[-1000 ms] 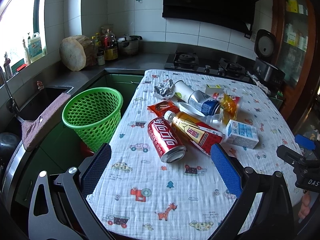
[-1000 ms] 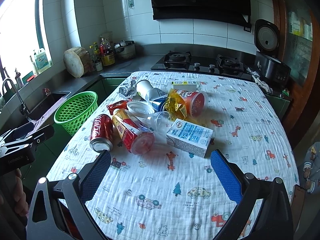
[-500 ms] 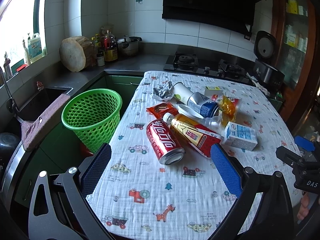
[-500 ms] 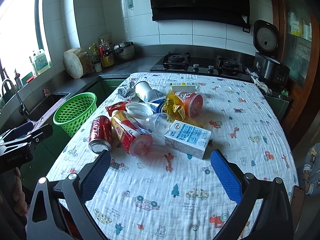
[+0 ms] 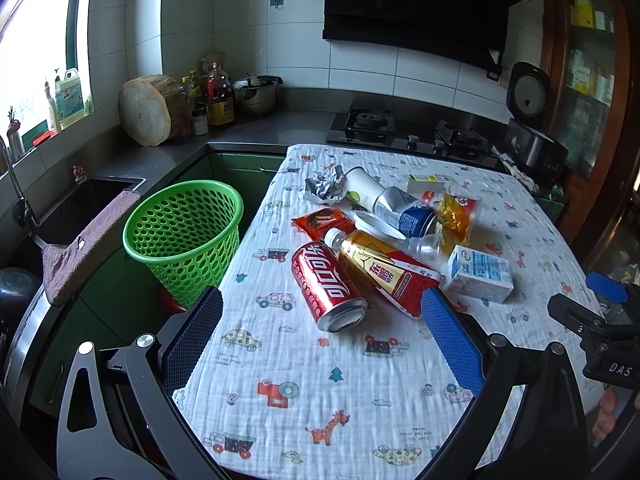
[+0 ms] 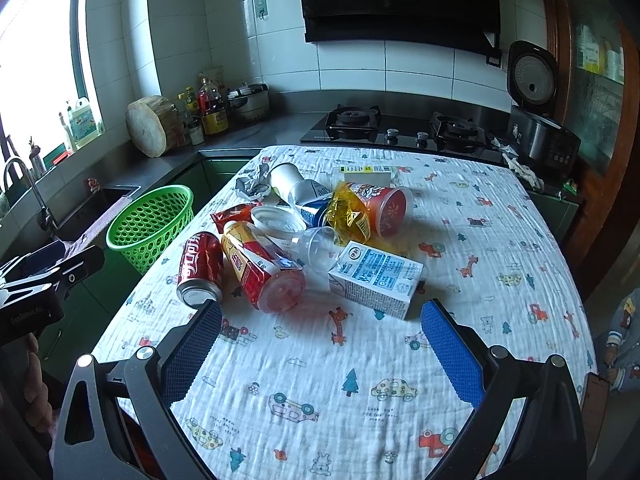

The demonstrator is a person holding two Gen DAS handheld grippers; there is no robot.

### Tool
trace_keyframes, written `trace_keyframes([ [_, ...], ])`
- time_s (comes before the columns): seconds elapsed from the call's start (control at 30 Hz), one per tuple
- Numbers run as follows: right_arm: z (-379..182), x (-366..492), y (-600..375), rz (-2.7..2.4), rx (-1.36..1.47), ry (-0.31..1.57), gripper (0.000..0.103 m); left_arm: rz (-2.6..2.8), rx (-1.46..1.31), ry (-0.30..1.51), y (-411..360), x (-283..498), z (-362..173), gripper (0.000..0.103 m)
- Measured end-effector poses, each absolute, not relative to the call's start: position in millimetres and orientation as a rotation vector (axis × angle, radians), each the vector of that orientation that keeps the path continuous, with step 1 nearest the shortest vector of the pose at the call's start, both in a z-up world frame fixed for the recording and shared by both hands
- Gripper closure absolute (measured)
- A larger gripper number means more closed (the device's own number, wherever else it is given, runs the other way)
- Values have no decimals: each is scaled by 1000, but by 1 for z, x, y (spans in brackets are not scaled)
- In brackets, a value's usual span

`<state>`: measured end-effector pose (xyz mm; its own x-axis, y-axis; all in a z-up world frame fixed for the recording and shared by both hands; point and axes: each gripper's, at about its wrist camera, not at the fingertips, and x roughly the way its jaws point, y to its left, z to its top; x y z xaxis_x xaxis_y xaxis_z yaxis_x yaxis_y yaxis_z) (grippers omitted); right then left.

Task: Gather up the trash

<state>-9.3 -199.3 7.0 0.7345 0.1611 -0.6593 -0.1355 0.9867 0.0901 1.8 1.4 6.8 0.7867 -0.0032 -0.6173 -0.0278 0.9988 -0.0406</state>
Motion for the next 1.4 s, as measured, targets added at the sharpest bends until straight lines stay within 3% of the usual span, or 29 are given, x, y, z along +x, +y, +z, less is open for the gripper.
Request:
trace_keyframes([
  [1.4,-6,20,-177,213,4,764,7,36,-48,680,22,27,3,5],
])
